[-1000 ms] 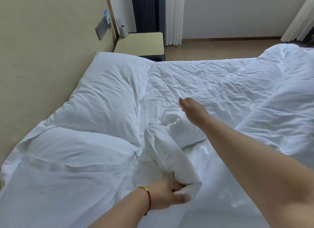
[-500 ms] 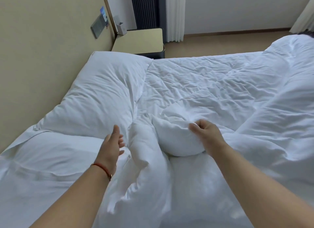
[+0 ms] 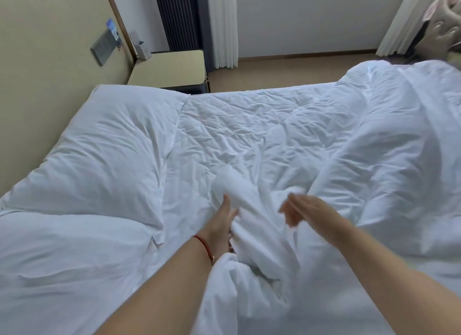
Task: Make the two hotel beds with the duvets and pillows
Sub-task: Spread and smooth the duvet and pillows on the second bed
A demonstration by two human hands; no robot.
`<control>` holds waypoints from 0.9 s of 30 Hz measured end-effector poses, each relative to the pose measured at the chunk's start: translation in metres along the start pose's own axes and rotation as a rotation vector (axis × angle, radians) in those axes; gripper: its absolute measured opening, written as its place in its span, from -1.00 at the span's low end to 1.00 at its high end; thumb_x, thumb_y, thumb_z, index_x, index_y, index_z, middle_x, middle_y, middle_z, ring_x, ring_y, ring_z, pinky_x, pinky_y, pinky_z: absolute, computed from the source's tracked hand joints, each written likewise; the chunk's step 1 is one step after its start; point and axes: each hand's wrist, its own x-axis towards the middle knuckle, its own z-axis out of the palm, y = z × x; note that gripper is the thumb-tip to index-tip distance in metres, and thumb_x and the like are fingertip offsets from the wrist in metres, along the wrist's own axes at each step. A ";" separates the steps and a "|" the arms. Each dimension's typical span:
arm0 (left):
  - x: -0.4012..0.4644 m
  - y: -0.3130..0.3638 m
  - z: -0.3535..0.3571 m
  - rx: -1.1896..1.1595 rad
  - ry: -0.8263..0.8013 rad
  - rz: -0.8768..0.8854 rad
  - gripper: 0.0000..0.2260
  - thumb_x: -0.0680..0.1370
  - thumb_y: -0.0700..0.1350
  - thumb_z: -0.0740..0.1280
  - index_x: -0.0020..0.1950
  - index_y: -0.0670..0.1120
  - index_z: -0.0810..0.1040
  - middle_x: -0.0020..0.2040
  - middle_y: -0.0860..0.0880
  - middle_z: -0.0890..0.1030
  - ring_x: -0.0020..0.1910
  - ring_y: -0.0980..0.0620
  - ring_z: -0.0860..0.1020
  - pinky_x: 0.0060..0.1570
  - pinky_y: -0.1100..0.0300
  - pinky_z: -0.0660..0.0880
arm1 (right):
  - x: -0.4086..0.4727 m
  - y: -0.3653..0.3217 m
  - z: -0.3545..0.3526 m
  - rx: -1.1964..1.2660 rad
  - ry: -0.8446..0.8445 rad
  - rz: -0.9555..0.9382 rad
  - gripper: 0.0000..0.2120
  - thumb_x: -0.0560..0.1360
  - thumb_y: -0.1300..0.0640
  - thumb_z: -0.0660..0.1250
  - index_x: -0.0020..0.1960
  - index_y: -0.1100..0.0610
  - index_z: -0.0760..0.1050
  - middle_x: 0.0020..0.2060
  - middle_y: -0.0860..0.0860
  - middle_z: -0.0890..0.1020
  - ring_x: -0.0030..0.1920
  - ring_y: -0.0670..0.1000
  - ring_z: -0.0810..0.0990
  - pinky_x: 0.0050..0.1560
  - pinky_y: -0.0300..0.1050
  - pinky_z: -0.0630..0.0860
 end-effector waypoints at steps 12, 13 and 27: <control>0.002 -0.064 0.040 -0.405 0.229 0.139 -0.52 0.49 0.24 0.21 -0.04 -0.21 0.51 -0.33 -0.15 0.59 -0.33 -0.04 0.53 -0.23 0.10 0.51 | 0.085 0.023 0.033 -0.816 -0.048 0.199 -0.80 0.47 0.00 0.38 -0.19 0.13 0.51 -0.22 0.06 0.57 -0.23 0.07 0.55 -0.23 -0.11 0.49; 0.009 -0.055 0.032 -0.446 0.295 0.140 -0.57 0.47 0.21 0.27 -0.02 -0.18 0.48 -0.33 -0.21 0.57 -0.36 -0.02 0.49 -0.23 0.11 0.49 | 0.075 0.022 0.025 -0.705 -0.030 0.142 -0.72 0.46 0.03 0.39 -0.35 0.10 0.41 -0.38 0.00 0.48 -0.37 0.00 0.46 -0.33 -0.12 0.41; 0.082 0.062 0.096 0.065 0.069 0.138 -0.74 0.64 -0.03 0.24 0.05 -0.20 0.61 -0.03 -0.18 0.67 -0.02 -0.08 0.63 0.23 0.01 0.47 | -0.060 0.023 -0.028 0.041 -0.134 -0.036 -0.41 0.23 -0.27 0.52 -0.31 0.28 0.50 -0.38 0.07 0.40 -0.30 0.02 0.32 -0.29 -0.03 0.17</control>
